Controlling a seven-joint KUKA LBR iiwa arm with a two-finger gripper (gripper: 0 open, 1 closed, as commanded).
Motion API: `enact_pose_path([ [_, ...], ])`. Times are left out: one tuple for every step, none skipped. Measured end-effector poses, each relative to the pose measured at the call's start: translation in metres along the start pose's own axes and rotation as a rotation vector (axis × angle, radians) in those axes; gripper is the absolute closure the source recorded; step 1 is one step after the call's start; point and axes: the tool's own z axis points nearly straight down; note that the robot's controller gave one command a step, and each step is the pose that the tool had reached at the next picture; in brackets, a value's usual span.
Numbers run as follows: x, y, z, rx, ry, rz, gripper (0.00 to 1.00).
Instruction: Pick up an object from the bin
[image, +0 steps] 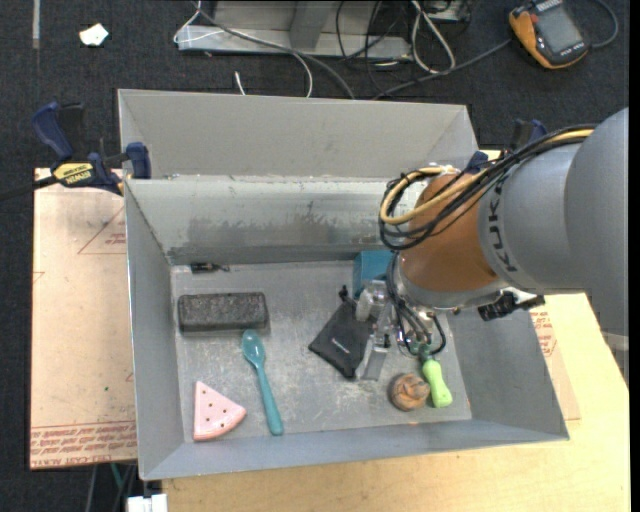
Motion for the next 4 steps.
enact_pose_path([
  [-0.011, 0.005, 0.006, 0.000, -0.001, 0.120, 1.00],
  [-0.011, 0.005, 0.006, 0.000, -0.001, 0.119, 1.00],
  [-0.006, 0.007, -0.055, 0.001, 0.004, 0.118, 1.00],
  [-0.021, 0.003, -0.127, 0.000, 0.000, 0.095, 1.00],
])
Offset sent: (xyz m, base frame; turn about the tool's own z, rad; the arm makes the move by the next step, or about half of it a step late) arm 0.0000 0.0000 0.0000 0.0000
